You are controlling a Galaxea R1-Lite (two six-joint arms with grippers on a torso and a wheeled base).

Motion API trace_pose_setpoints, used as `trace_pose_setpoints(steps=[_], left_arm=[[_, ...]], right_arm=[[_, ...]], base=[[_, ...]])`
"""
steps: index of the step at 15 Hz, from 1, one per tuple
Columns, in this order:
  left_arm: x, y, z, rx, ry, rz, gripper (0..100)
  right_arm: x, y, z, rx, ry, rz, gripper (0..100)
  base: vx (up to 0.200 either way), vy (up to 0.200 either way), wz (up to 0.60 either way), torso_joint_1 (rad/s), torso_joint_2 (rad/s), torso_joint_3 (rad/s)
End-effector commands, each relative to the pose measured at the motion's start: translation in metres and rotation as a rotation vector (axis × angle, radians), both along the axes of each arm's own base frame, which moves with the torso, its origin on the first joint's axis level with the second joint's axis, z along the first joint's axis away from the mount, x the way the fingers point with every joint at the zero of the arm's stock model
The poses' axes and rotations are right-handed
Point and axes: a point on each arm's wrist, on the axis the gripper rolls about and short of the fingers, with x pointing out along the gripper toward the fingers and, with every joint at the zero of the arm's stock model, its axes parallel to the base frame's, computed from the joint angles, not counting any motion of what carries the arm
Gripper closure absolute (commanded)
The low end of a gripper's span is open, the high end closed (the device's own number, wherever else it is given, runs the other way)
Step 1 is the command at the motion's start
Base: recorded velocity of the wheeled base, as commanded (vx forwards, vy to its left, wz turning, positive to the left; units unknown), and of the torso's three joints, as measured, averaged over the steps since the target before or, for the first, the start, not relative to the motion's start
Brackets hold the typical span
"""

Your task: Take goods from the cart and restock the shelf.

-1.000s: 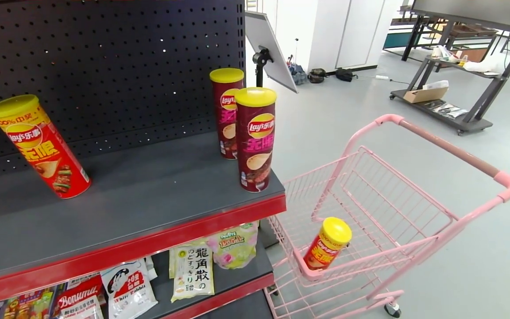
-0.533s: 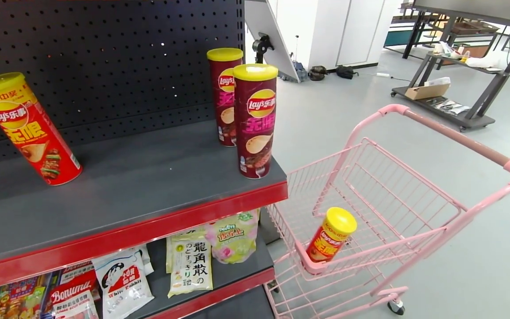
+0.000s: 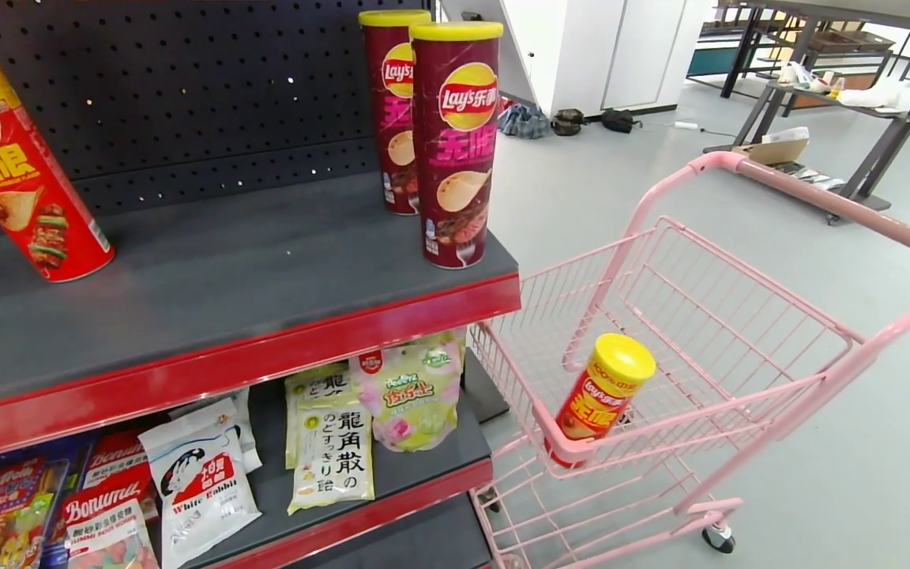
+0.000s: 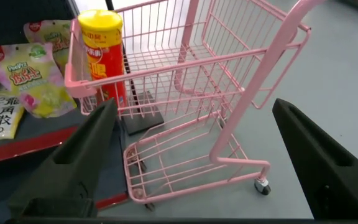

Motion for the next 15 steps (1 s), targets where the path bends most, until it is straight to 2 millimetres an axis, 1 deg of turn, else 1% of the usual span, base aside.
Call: trace_pose_setpoints(steps=[1,4,5,6,7,8,9,10,11,12,13,14,15], left_arm=[[0.0,0.0,0.0,0.0,0.001,0.001,0],[0.0,0.0,0.0,0.0,0.001,0.001,0],[0.0,0.0,0.0,0.0,0.001,0.001,0],[0.0,0.0,0.0,0.0,0.001,0.001,0],[0.0,0.0,0.0,0.0,0.001,0.001,0],[0.0,0.0,0.0,0.0,0.001,0.001,0],[0.0,0.0,0.0,0.0,0.001,0.001,0],[0.0,0.0,0.0,0.0,0.001,0.001,0],[0.0,0.0,0.0,0.0,0.001,0.001,0],[0.0,0.0,0.0,0.0,0.001,0.001,0],[0.0,0.0,0.0,0.0,0.001,0.001,0],[0.0,0.0,0.0,0.0,0.001,0.001,0],[0.0,0.0,0.0,0.0,0.001,0.001,0]], right_arm=[[0.0,0.0,0.0,0.0,-0.002,0.003,0],[0.0,0.0,0.0,-0.003,-0.002,0.006,0],[-0.004,0.0,0.024,-0.004,-0.075,0.007,0],[0.002,0.0,0.082,0.034,-0.071,0.007,0],[0.017,0.0,0.114,0.137,-0.047,0.024,0],[0.03,0.002,0.137,0.138,-0.029,0.126,0],[0.045,0.005,0.142,0.09,0.022,0.227,0],[0.062,0.008,0.145,0.052,0.066,0.252,0],[0.094,0.014,0.141,0.067,0.145,0.291,0],[0.104,0.016,0.136,0.081,0.173,0.308,0],[0.132,0.031,0.109,0.103,0.259,0.386,0],[0.141,0.035,0.1,0.105,0.278,0.401,0],[0.166,0.043,0.077,0.107,0.321,0.408,0]], base=[[0.0,0.0,0.0,-0.149,0.53,0.383],[0.0,0.0,0.0,-0.064,0.22,0.16],[0.0,0.0,0.0,-0.017,0.07,0.056],[0.0,0.0,0.0,0.0,0.0,0.0],[0.0,0.0,0.0,0.0,0.0,0.0],[0.0,0.0,0.0,0.0,0.0,0.0],[0.0,0.0,0.0,0.0,0.0,0.0],[0.0,0.0,0.0,0.0,0.0,0.0],[0.0,0.0,0.0,0.0,0.0,0.0],[0.0,0.0,0.0,0.0,0.0,0.0],[0.0,0.0,0.0,0.0,0.0,0.0],[0.0,0.0,0.0,0.0,0.0,0.0],[0.0,0.0,0.0,0.0,0.0,0.0]])
